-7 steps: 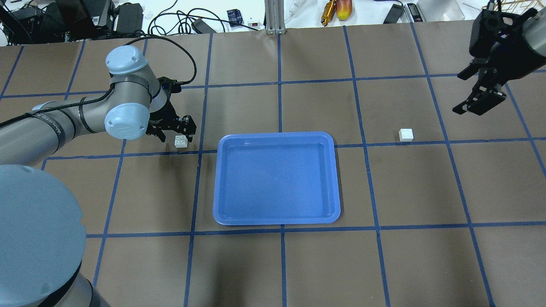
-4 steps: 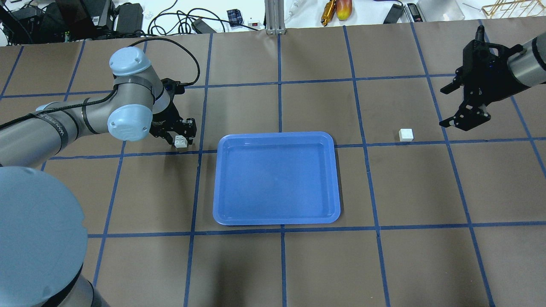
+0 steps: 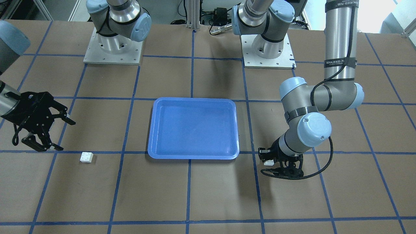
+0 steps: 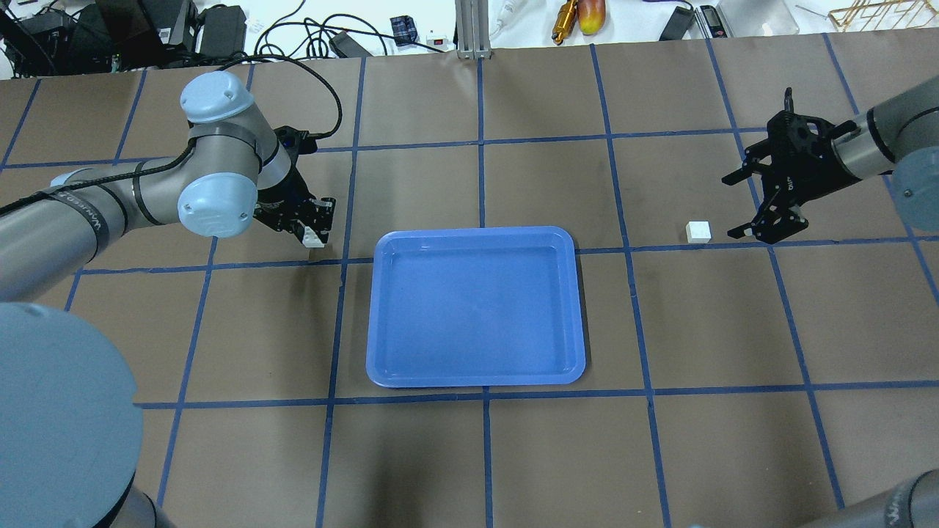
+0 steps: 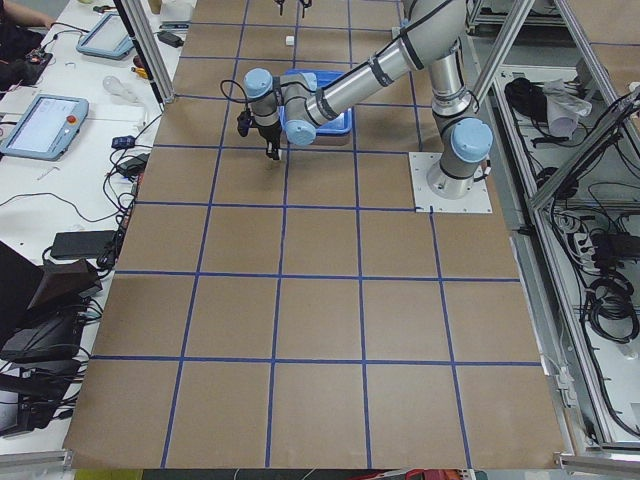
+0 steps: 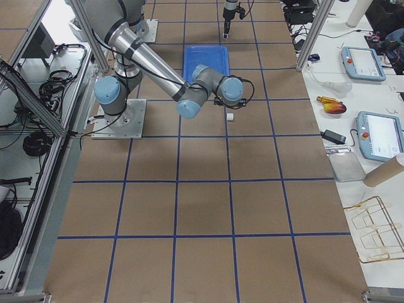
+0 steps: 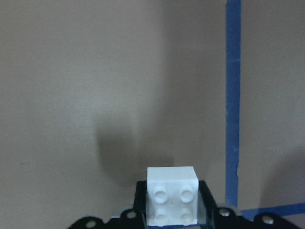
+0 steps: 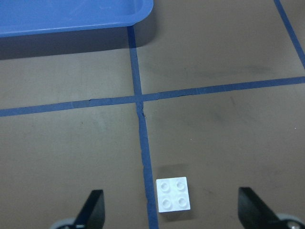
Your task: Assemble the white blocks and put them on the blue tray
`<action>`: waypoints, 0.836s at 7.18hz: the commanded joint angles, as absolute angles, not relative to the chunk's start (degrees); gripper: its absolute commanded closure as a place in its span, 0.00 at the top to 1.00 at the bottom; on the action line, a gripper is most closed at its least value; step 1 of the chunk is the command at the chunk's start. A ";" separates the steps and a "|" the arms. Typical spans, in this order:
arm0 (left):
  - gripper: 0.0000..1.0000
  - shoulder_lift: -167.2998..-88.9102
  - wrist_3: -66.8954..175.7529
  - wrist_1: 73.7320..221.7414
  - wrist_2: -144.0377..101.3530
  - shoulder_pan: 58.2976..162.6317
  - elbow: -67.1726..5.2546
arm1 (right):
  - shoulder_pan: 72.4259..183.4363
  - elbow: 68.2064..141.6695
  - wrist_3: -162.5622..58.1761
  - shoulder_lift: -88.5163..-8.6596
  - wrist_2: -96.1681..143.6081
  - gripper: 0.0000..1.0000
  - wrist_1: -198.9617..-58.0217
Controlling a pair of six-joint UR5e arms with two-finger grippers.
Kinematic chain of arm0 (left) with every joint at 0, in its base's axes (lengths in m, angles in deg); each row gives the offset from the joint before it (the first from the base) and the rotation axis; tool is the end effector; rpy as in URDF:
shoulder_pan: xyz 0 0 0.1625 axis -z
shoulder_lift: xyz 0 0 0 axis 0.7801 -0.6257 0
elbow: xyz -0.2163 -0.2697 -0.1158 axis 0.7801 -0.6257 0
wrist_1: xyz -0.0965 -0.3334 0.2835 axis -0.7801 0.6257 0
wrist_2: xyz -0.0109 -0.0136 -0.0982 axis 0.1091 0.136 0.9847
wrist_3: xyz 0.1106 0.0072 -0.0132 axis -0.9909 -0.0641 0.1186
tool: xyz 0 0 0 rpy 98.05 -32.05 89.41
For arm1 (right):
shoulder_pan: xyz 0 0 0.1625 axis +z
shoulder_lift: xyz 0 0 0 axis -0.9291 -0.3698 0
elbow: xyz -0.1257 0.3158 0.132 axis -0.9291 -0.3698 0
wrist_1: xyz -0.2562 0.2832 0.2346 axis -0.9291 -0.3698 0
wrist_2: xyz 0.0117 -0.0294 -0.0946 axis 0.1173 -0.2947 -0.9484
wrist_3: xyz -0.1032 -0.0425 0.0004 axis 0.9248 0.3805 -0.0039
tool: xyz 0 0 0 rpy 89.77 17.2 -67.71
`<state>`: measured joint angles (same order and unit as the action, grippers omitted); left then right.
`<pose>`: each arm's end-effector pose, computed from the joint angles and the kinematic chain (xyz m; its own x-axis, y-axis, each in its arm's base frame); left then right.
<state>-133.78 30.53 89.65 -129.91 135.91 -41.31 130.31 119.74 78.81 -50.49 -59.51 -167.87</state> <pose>-0.0835 -0.5996 0.1178 -0.9960 0.0618 0.0641 0.0665 0.9950 0.0740 -0.0878 -0.5674 0.1446 -0.1194 -0.9917 0.0469 -0.8526 0.0782 -0.5166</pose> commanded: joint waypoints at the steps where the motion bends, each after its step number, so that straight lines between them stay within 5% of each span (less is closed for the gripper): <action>1: 0.18 -128.83 37.09 94.03 -128.06 140.62 -40.80 | 130.26 119.00 79.71 -43.66 -58.72 1.00 -173.73; 4: 0.18 -127.22 54.22 94.31 -128.04 153.53 -41.15 | 130.26 119.52 85.82 -41.98 -59.24 0.96 -173.39; 6: 0.18 -128.62 62.17 91.95 -128.31 159.53 -41.41 | 130.26 119.61 86.21 -41.45 -59.16 0.79 -173.56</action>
<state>-127.52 57.30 93.81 -128.18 156.04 -41.23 130.26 119.55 85.36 -41.74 -59.21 -173.45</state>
